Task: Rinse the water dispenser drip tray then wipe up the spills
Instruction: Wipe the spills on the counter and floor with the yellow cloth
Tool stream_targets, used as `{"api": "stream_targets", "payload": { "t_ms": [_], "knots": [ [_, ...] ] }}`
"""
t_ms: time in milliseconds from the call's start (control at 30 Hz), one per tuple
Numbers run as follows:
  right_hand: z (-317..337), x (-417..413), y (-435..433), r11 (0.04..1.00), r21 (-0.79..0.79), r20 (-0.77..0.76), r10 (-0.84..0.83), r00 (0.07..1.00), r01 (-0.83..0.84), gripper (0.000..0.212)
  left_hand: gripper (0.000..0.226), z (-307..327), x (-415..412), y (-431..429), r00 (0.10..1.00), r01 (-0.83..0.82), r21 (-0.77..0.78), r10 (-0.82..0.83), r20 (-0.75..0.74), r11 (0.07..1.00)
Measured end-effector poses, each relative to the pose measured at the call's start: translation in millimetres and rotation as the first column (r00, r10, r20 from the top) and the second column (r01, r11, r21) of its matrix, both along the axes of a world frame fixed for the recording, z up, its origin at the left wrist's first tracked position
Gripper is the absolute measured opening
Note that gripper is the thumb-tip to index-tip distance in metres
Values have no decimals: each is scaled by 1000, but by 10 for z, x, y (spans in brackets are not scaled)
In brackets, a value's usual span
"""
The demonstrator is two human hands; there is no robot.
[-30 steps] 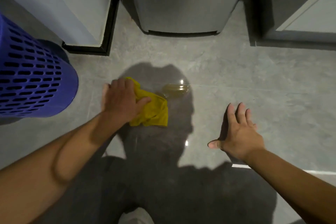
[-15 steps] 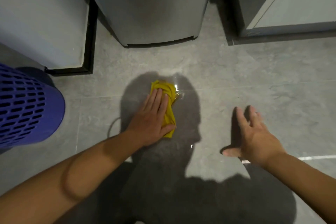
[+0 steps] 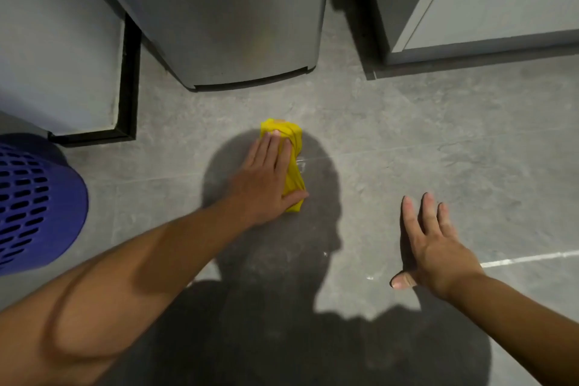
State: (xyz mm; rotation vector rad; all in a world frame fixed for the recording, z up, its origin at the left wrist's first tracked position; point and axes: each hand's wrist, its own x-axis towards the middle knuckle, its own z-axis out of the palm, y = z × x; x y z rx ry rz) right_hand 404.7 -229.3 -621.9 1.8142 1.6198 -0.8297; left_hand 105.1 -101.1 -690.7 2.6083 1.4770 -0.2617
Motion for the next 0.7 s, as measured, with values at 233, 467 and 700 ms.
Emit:
{"api": "stream_targets", "payload": {
  "t_ms": [233,467,700],
  "knots": [
    [20,12,-4,1000,10,-2,-5,1000,5,158,107,-2,12,-373,931,363,68,-364,12,929],
    [3,43,-58,999,37,3,17,1000,-17,154,108,-23,-538,-893,961,272,-5,-271,43,962],
    [-31,54,-37,999,32,-23,-11,1000,12,155,107,89,-335,-145,1000,6,44,-6,-5,999]
  ]
}}
